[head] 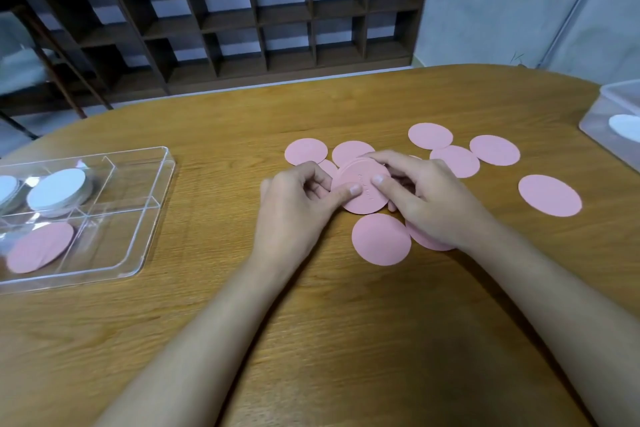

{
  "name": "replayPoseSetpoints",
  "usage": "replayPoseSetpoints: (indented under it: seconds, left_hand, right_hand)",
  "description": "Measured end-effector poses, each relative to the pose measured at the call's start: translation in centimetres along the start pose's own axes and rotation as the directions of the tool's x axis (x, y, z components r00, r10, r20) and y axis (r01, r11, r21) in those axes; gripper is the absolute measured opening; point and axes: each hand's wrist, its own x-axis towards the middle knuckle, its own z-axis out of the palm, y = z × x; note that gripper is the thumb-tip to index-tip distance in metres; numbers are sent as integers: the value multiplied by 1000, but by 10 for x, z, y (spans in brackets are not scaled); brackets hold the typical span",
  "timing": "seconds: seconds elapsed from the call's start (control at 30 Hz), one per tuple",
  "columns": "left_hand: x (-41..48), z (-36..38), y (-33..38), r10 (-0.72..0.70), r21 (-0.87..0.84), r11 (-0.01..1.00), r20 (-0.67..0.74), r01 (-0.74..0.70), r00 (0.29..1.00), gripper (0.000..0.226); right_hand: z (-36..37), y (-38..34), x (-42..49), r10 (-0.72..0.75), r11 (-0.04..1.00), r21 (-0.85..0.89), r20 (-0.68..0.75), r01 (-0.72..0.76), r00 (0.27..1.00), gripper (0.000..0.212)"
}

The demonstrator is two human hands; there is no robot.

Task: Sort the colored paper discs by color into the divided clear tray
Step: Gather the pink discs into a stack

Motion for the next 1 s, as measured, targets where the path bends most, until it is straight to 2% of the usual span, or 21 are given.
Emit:
replayPoseSetpoints:
  seconds: [0.07, 0.2, 0.27, 0.33, 0.4, 0.43, 0.5, 0.7, 0.77, 1.0]
  left_hand:
    - [-1, 0, 1, 32, 8, 999, 1, -32, 1000, 32]
    - [-3, -2, 2, 143, 102, 984, 7, -143, 990, 35]
    - [-5, -3, 4, 231, 73, 967, 152, -244, 961, 33]
    - [-9, -1, 4, 306, 55, 937, 350, -346, 885, 35]
    - [-13, 3, 2, 327, 113, 898, 472, -424, 818, 52]
    - [-13, 4, 0, 328, 137, 886, 489, -443, 808, 58]
    - [-12, 5, -4, 329, 135, 889, 477, -438, 815, 60]
    - [-10, 4, -5, 364, 126, 886, 405, -445, 839, 38]
    - [-11, 2, 1, 384, 121, 883, 372, -454, 845, 37]
    - [-8, 0, 1, 417, 224, 865, 177, -449, 891, 33]
  right_hand:
    - [-2, 1, 0, 3, 1000, 11, -10, -2, 1000, 25]
    - [-5, 12, 3, 74, 996, 48, -126, -69, 989, 21]
    - [-6, 16, 5, 102, 994, 60, -168, -93, 980, 22]
    - [-6, 17, 5, 112, 993, 60, -184, -102, 977, 23]
    - [-6, 17, 5, 109, 993, 54, -178, -101, 978, 23]
    - [-6, 17, 5, 108, 994, 49, -171, -101, 979, 23]
    - [-5, 17, 5, 106, 994, 36, -163, -102, 981, 21]
    - [-5, 18, 5, 105, 994, 29, -153, -102, 983, 20]
    - [-5, 17, 5, 113, 993, 57, -154, -105, 982, 21]
    - [-5, 13, 4, 123, 991, 68, -141, -115, 982, 21]
